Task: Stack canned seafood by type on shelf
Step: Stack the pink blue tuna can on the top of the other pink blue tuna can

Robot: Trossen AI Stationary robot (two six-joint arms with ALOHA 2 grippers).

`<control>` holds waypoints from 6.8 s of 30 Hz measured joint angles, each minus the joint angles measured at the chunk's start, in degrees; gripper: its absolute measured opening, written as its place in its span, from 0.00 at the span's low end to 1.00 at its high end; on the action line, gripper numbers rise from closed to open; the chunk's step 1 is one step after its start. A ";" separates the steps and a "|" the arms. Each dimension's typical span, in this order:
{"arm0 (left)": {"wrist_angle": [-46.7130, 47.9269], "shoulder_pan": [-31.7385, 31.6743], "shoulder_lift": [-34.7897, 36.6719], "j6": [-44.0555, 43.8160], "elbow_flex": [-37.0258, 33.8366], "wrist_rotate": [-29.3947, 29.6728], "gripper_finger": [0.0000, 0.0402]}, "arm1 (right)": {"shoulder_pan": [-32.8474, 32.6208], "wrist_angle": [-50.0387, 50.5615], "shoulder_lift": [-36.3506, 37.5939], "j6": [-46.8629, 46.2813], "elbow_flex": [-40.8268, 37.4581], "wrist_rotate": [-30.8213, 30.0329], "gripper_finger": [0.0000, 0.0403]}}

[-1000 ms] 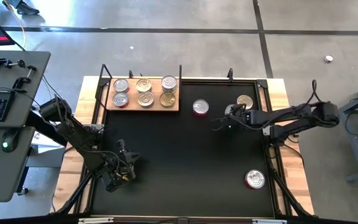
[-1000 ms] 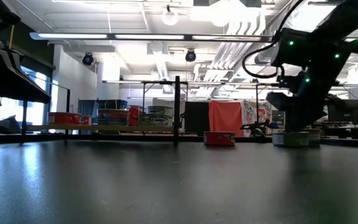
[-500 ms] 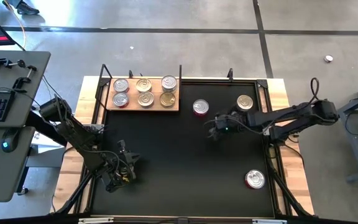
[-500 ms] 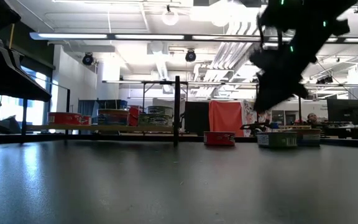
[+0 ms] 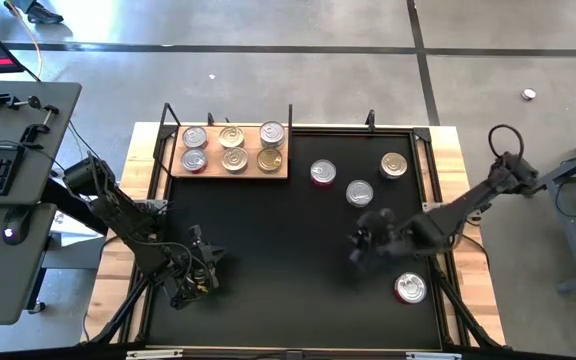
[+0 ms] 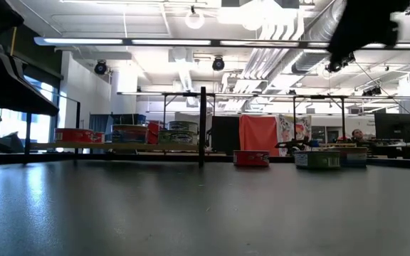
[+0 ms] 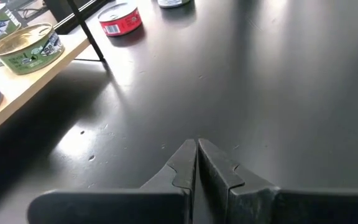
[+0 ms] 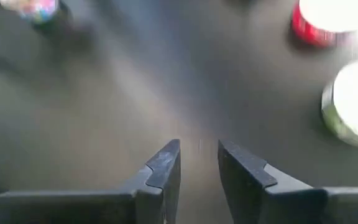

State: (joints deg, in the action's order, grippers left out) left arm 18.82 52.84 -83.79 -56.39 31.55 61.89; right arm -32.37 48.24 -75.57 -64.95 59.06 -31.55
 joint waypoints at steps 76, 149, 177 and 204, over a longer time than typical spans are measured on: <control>-6.28 2.34 3.28 39.03 10.14 -29.62 0.00 | 3.81 -92.49 -41.57 47.02 0.89 2.07 0.24; 4.27 4.20 -13.51 42.28 15.65 6.46 0.00 | 5.76 -89.71 -41.55 47.45 0.89 2.12 0.24; 4.20 -40.08 16.36 74.07 4.47 -0.53 0.00 | 5.76 -88.27 -41.55 47.27 0.89 2.12 0.24; -29.94 -88.49 18.44 94.00 -0.76 -50.94 0.00 | 5.75 -87.88 -41.55 46.95 0.89 2.12 0.24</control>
State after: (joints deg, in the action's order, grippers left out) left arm -11.12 -35.64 -65.34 37.62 30.79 10.95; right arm -26.62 -39.64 -117.12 -18.00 59.94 -29.43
